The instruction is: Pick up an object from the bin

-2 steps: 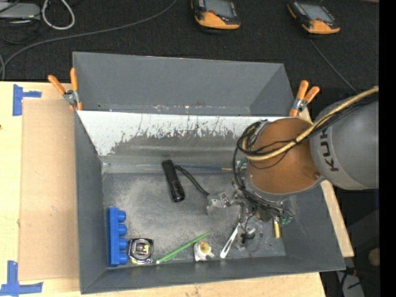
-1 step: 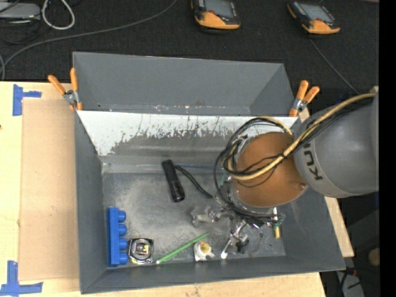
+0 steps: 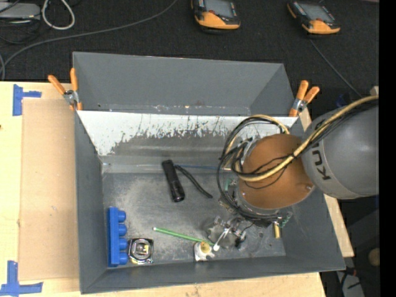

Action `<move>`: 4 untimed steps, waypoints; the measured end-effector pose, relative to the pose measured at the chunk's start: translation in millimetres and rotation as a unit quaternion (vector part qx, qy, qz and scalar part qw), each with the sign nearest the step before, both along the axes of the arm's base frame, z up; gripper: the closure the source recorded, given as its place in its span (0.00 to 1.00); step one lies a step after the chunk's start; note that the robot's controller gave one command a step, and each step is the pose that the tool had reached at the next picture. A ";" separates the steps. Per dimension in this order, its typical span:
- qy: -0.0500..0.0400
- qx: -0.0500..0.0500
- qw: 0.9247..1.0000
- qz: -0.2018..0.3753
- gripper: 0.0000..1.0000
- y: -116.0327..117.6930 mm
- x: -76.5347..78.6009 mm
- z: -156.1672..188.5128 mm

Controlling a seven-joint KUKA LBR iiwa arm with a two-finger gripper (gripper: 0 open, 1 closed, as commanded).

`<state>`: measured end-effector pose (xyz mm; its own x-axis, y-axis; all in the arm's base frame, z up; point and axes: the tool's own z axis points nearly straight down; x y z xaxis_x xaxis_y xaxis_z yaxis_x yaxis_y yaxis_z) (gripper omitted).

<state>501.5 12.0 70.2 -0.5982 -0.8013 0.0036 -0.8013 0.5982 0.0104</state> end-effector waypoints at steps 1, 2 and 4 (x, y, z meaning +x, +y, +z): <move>0.000 0.000 1.000 0.000 1.00 0.0 0.0 0.0; 0.000 0.000 1.000 0.000 1.00 0.5 -0.2 3.2; 0.001 0.001 1.000 -0.001 1.00 2.2 -0.9 16.6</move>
Offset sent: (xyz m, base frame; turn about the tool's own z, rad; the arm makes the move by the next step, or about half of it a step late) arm -0.0001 0.0001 0.0081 0.0000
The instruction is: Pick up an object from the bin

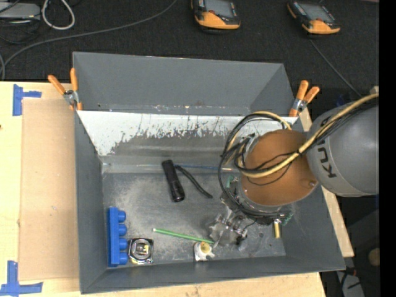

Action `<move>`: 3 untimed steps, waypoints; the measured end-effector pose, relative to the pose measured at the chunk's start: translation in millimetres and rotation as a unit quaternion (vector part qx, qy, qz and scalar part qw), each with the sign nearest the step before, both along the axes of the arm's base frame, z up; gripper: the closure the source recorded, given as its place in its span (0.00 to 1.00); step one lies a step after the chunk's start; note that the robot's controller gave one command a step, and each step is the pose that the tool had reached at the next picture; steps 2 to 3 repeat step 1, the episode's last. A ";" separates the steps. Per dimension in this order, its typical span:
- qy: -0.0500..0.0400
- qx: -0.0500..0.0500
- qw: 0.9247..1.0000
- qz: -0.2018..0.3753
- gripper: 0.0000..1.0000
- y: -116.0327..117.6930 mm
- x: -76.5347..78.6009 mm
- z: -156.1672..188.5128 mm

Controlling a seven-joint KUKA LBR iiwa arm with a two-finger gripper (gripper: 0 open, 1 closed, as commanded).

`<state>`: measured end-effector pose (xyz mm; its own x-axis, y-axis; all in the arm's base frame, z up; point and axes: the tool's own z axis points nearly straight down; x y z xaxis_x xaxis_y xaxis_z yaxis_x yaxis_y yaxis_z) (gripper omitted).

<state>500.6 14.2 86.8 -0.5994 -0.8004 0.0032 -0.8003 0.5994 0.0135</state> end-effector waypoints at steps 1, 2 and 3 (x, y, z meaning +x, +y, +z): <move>0.001 0.000 1.000 -0.001 1.00 0.4 -0.8 18.0; 0.001 0.000 1.000 -0.001 1.00 0.4 -0.8 18.0; 0.001 0.000 1.000 -0.001 1.00 0.4 -0.8 18.0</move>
Offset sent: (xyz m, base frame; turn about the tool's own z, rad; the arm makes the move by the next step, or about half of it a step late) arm -0.0008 0.0004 0.0619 0.0021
